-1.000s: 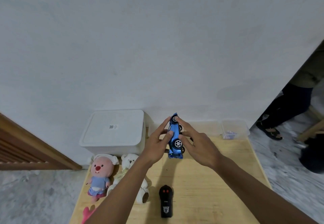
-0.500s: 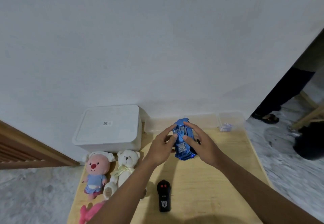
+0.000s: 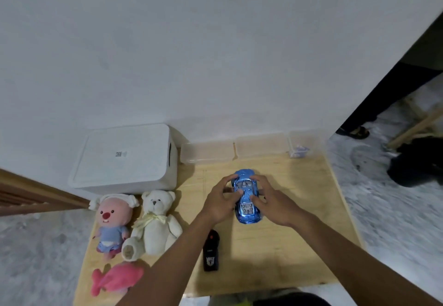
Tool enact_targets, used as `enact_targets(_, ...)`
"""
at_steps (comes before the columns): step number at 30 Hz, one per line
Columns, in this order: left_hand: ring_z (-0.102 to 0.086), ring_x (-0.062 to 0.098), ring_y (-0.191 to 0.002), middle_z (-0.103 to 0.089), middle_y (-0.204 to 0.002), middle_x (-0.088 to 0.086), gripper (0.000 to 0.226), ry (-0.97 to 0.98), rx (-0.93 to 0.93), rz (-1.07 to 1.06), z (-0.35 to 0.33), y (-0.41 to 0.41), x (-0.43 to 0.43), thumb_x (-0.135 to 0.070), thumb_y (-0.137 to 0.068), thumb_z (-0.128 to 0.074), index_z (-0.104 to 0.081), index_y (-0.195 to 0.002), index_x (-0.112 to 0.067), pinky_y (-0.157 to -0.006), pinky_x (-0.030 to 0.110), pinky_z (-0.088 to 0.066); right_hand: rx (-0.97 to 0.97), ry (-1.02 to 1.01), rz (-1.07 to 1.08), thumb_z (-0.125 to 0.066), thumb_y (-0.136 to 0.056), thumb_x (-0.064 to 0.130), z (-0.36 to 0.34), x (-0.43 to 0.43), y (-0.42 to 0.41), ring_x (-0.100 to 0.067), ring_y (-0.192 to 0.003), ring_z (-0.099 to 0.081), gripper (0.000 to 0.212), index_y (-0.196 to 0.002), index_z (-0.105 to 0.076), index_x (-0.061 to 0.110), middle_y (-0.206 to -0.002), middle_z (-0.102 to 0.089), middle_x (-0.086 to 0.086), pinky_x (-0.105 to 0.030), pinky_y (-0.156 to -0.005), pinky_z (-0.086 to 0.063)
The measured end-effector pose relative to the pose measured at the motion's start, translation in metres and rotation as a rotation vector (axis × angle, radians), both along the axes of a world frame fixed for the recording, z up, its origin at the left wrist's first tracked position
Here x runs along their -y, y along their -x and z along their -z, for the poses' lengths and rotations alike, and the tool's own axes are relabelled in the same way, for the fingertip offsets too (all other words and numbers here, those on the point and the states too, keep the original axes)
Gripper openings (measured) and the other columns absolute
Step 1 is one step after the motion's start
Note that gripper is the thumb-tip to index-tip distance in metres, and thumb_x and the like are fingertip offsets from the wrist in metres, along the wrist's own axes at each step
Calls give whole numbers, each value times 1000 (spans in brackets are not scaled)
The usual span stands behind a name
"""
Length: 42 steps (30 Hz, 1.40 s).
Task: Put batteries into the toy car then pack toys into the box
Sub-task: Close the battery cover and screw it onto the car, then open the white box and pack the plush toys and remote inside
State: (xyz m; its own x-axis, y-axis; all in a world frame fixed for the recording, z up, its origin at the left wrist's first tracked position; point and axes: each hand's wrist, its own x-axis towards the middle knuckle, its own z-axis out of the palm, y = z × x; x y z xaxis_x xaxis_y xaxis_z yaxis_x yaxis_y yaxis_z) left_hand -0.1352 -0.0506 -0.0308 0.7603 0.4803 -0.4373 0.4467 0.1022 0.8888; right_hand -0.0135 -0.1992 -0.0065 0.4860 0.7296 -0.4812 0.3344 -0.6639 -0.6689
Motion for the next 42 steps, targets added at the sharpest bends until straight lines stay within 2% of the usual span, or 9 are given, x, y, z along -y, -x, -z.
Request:
enact_targets(7,-69,16,-108,-69,-115,-2,46,-88,-88,42,28,-10,17,-27,-95,-72,-57,-138,-38,-95,36,-59,5,116,-20,-46,-100,38,23,9,-6,-27,-80,-70,49,-143,-21,43,-115,-70,-10,-44,-72,-56)
enact_targets(10,-65,-1,-99,-68,-113,-10,51,-135,-101,38,31,-11,24,-24,-95,-73,-54,-142,-32,-82,9,-53,39,131,-34,-48,-101,32,31,13,-7,-19,-73,-65,53,-147,-22,36,-120,-68,-5,-35,-62,-50)
enact_targets(14,-60,-7,-91,-67,-110,-10,54,-145,-146,-36,32,-12,28,-23,-91,-78,-55,-139,-27,-67,-3,-44,124,117,-25,-52,-99,33,36,16,-7,-25,-104,-65,56,-149,-28,36,-136,-61,-2,-36,-81,-51)
enact_targets(17,-61,6,-101,-68,-125,3,58,-157,-180,-38,33,-14,27,-26,-90,-79,-55,-142,-20,-71,0,-45,154,108,-37,-54,-98,35,38,17,-10,-25,-118,-58,56,-149,-30,37,-144,-54,2,-36,-89,-49)
enact_targets(21,-62,12,-116,-67,-128,1,56,-164,-200,-39,29,-16,27,-35,-90,-78,-56,-141,-28,-88,18,-48,181,60,4,-58,-96,38,35,19,-11,-22,-123,-55,57,-148,-35,38,-145,-53,6,-37,-95,-49)
enact_targets(25,-63,13,-105,-62,-117,-6,46,-241,-190,-74,16,-16,3,-35,-94,-72,-56,-138,-30,-69,10,-43,272,-89,95,-59,-93,39,24,14,-26,-15,-115,-59,41,-133,-51,42,-133,-58,16,-35,-95,-50)
enact_targets(29,-65,21,-102,-67,-119,3,46,-422,-174,-144,-2,-16,-46,-26,-92,-75,-59,-135,-24,-87,33,-55,392,-164,-6,-60,-94,34,4,-11,-51,-13,-112,-59,31,-124,-60,38,-127,-60,16,-33,-93,-49)
enact_targets(34,-63,24,-111,-64,-125,9,49,-625,-253,-151,-14,-15,-89,-22,-88,-76,-60,-134,-20,-91,30,-48,470,-166,-171,-59,-95,31,-11,-58,-62,-18,-99,-64,33,-127,-59,33,-135,-55,14,-34,-87,-50)
enact_targets(42,-43,27,-136,-38,-152,10,67,-691,-269,-131,0,-22,-106,-13,-82,-76,-51,-144,-20,-110,37,-41,685,29,-365,-65,-92,34,10,-129,-61,-30,-91,-68,56,-143,-42,31,-154,-35,4,-37,-75,-51)
